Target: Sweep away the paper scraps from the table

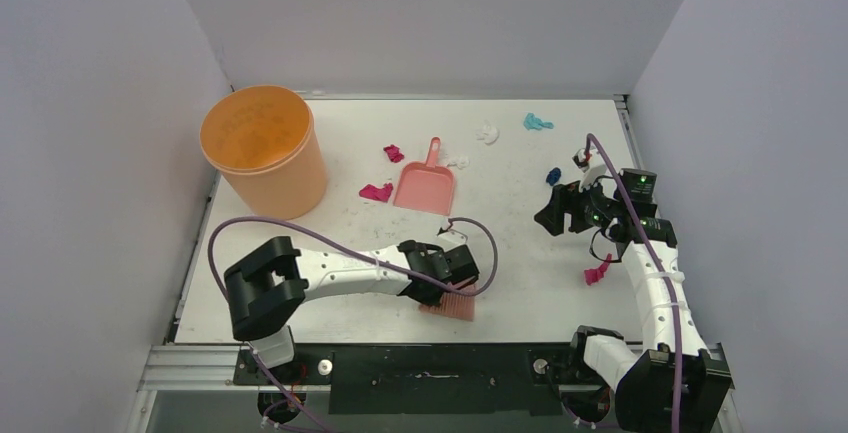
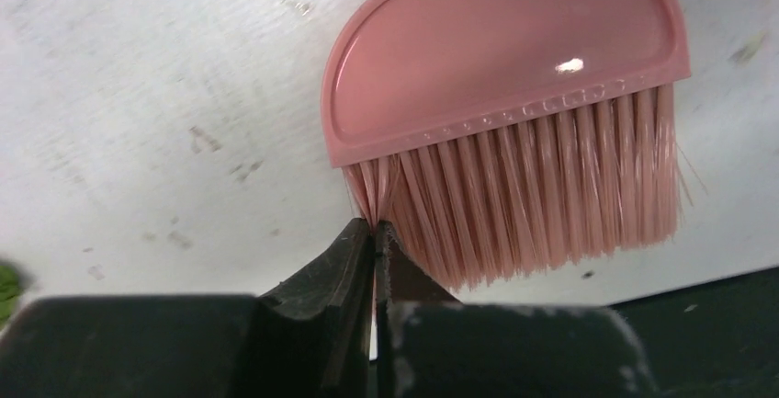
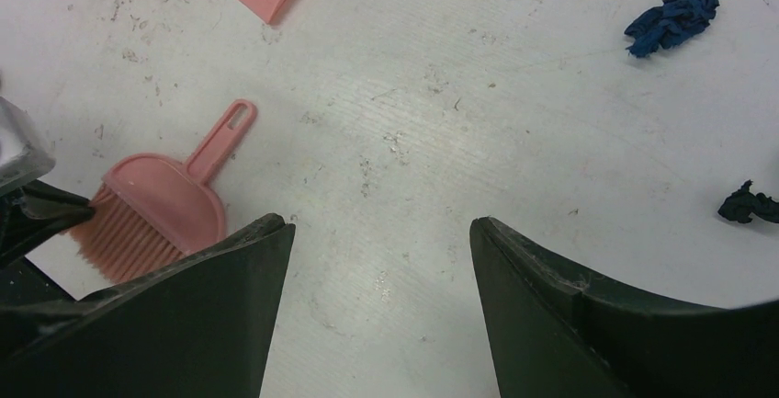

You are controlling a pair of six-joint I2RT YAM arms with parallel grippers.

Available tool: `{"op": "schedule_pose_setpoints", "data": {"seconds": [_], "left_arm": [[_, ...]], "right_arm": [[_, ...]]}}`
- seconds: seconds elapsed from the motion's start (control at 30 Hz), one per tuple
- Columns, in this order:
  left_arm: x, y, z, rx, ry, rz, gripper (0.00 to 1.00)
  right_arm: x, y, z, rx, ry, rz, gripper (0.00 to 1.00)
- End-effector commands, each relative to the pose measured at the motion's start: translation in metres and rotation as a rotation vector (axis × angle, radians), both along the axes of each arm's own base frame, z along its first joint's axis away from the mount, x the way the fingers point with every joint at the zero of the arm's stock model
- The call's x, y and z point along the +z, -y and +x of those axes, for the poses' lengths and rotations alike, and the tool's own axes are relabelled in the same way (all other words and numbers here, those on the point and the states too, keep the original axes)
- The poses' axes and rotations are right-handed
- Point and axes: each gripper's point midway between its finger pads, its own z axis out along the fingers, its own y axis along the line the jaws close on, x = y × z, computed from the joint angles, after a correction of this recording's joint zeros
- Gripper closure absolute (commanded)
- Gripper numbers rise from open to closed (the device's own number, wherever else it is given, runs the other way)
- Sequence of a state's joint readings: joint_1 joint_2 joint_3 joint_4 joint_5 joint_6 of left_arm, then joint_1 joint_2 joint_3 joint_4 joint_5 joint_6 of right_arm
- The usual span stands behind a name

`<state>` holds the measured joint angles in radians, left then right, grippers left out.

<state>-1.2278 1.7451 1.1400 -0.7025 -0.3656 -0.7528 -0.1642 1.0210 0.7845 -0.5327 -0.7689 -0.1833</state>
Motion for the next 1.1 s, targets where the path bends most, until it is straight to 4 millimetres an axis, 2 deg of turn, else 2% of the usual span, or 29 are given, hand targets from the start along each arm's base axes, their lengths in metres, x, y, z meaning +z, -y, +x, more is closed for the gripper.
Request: {"op": "schedule_pose_setpoints", "data": {"seconds": [0.0,0.03,0.1,0.23,0.37,0.47,0.53,0.7,0.8,0.97,1.07], "left_arm": [[0.027,-0.038,-0.004,-0.086,0.021,0.093,0.93],[0.031,-0.042,-0.001,-0.084,0.034,0.098,0.79],[0.040,-0.043,0.006,-0.084,0.055,0.073,0.65],[0.052,-0.036,0.024,-0.076,0.106,-0.015,0.58],[0.048,-0.036,0.045,-0.051,0.124,-0.057,0.59],[0.038,-0.037,0.058,-0.050,0.116,-0.072,0.68],[0.030,-0.035,0.062,-0.058,0.099,-0.085,0.74],[0.014,-0.024,0.063,-0.073,0.064,-0.140,0.76],[0.007,-0.015,0.061,-0.083,0.046,-0.185,0.76],[-0.007,-0.010,0.059,-0.088,0.016,-0.181,0.76],[-0.019,-0.009,0.057,-0.108,-0.011,-0.162,0.84]], "right_arm": [[0.010,-0.006,0.003,0.060,0.058,0.016,0.28],[0.010,-0.008,0.002,0.071,0.057,0.019,0.28],[0.009,-0.009,0.001,0.084,0.056,0.020,0.28],[0.010,-0.009,0.001,0.084,0.060,0.020,0.28],[0.010,-0.009,0.001,0.085,0.061,0.019,0.28],[0.009,-0.011,0.000,0.104,0.054,0.027,0.28],[0.008,-0.018,-0.003,0.177,0.064,0.016,0.28],[-0.001,-0.036,-0.006,0.367,0.104,-0.076,0.28],[-0.014,-0.047,-0.005,0.442,0.076,-0.140,0.28],[-0.027,-0.064,-0.010,0.556,0.051,-0.132,0.29],[-0.027,-0.074,-0.013,0.619,0.080,-0.108,0.30]]}}
